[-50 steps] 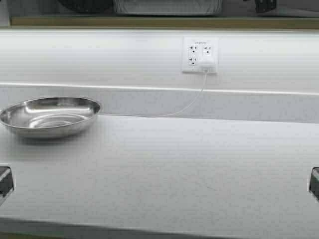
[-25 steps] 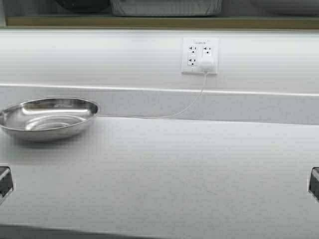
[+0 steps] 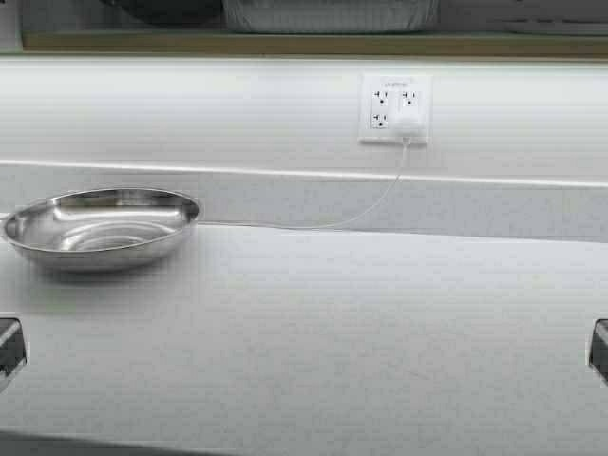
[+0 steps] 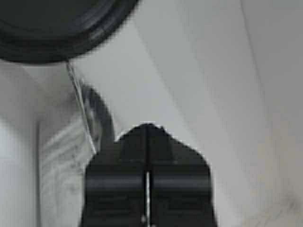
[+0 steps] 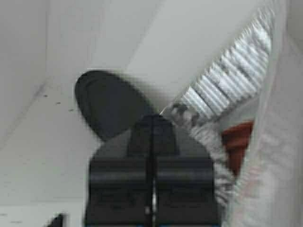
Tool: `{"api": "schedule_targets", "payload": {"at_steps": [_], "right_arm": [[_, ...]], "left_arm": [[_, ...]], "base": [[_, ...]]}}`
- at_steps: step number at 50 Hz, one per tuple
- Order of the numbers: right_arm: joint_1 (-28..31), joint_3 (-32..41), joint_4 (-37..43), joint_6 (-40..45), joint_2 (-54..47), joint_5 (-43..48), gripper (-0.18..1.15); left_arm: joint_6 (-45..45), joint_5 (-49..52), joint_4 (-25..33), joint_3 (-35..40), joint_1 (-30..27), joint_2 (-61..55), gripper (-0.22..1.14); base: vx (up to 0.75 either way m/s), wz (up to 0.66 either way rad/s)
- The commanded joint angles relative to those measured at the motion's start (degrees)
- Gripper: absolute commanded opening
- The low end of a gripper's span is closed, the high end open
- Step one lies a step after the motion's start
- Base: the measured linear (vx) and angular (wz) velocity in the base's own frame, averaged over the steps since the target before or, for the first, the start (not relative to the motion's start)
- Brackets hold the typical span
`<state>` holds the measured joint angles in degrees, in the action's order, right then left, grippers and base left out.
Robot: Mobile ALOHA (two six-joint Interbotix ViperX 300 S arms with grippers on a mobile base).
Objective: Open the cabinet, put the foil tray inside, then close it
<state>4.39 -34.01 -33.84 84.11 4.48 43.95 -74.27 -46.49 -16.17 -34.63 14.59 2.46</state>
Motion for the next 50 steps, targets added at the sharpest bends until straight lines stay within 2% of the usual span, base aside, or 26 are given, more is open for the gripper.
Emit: {"api": "schedule_targets", "payload": {"at_steps": [1, 7, 12, 25, 33, 50], "right_arm": [[0.5, -6.2, 9.1, -11.4, 6.9, -0.3, 0.10], [1.4, -12.5, 13.7, -24.0, 11.9, -2.2, 0.08], [3.2, -15.3, 13.8, -32.3, 16.4, -9.1, 0.08], [8.8, -15.3, 13.7, -45.5, 24.1, -27.9, 0.08], [11.5, -16.4, 14.0, -47.2, 26.4, -34.5, 0.08], [12.0, -17.1, 12.8, -48.5, 29.4, -38.1, 0.08]], "left_arm": [[7.2, 1.0, -0.2, -1.9, 2.5, 4.5, 0.05], [14.1, 6.4, -0.1, -4.9, 3.5, 8.1, 0.04], [18.6, 12.0, -0.1, -6.9, 3.8, 11.3, 0.04], [27.6, 25.0, -0.1, -11.2, 3.8, 18.2, 0.04], [29.6, 29.3, -0.3, -11.8, 3.9, 19.5, 0.04], [36.4, 31.0, -0.4, -13.5, 4.7, 20.8, 0.04]], "base": [[0.04, 0.03], [0.02, 0.01], [0.00, 0.00], [-0.04, -0.03], [-0.13, -0.06], [-0.23, -0.11]]}}
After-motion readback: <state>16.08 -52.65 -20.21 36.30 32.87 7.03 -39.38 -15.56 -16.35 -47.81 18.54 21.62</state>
